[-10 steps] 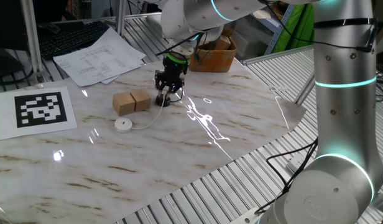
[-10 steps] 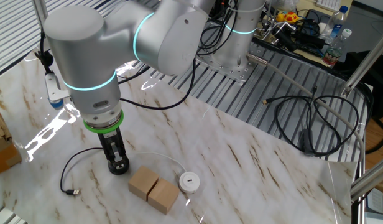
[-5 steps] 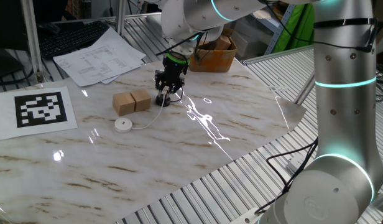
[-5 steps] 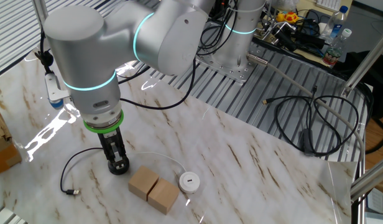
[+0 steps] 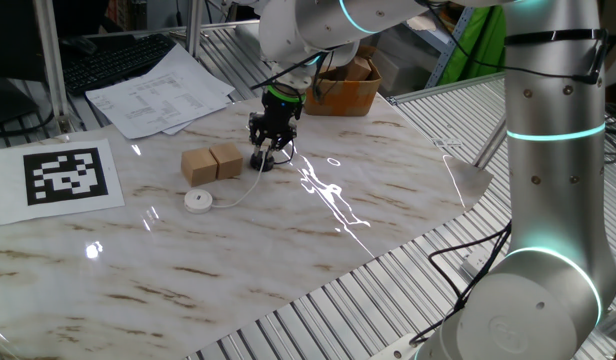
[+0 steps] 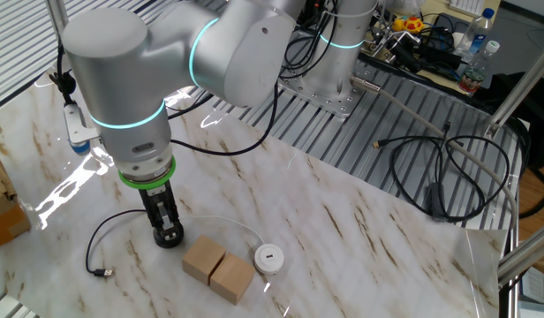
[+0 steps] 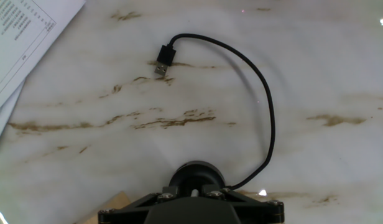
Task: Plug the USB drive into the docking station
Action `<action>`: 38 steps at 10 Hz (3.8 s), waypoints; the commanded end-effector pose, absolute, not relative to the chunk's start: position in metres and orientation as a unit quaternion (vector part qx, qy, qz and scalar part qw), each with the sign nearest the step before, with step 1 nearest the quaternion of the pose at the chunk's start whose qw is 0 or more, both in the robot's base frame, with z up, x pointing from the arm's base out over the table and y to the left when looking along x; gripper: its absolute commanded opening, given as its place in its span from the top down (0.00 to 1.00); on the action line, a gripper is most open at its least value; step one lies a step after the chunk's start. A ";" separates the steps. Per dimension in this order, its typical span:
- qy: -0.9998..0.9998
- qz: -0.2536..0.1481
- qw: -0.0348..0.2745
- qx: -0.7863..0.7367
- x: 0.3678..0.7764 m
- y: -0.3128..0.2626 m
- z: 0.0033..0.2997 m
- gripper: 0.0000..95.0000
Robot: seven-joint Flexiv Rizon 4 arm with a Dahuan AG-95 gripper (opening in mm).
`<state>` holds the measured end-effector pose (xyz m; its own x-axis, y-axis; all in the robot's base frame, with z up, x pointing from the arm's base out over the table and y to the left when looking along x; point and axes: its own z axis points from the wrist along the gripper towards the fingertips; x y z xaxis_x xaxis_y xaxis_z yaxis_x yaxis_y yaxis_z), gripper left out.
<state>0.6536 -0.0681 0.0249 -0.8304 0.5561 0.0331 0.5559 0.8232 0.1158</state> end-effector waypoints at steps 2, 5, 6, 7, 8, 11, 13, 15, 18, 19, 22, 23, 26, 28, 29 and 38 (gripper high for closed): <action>0.955 0.031 0.008 0.294 0.653 -0.060 0.053 0.80; 0.957 0.031 0.010 0.288 0.651 -0.062 0.050 0.80; 0.958 0.031 0.011 0.285 0.650 -0.065 0.048 0.80; 0.958 0.032 0.011 0.284 0.650 -0.066 0.048 0.80; 0.957 0.032 0.011 0.287 0.650 -0.066 0.048 0.80; 0.956 0.031 0.013 0.291 0.650 -0.066 0.048 0.80; 0.955 0.032 0.014 0.293 0.650 -0.066 0.048 0.80; 0.954 0.032 0.014 0.299 0.650 -0.065 0.048 0.80; 0.952 0.034 0.020 0.303 0.649 -0.064 0.044 0.80; 0.952 0.033 0.021 0.304 0.649 -0.064 0.043 0.80; 0.952 0.030 0.029 0.303 0.649 -0.064 0.041 1.00; 0.952 0.030 0.030 0.303 0.649 -0.064 0.041 1.00; 0.951 0.029 0.035 0.307 0.650 -0.063 0.040 1.00; 0.951 0.029 0.035 0.304 0.650 -0.063 0.040 1.00; 0.952 0.030 0.035 0.304 0.650 -0.063 0.040 1.00; 0.949 0.036 0.022 0.311 0.654 -0.062 0.039 0.60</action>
<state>0.6552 -0.0627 0.0385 -0.8044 0.5938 -0.0190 0.5908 0.8028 0.0799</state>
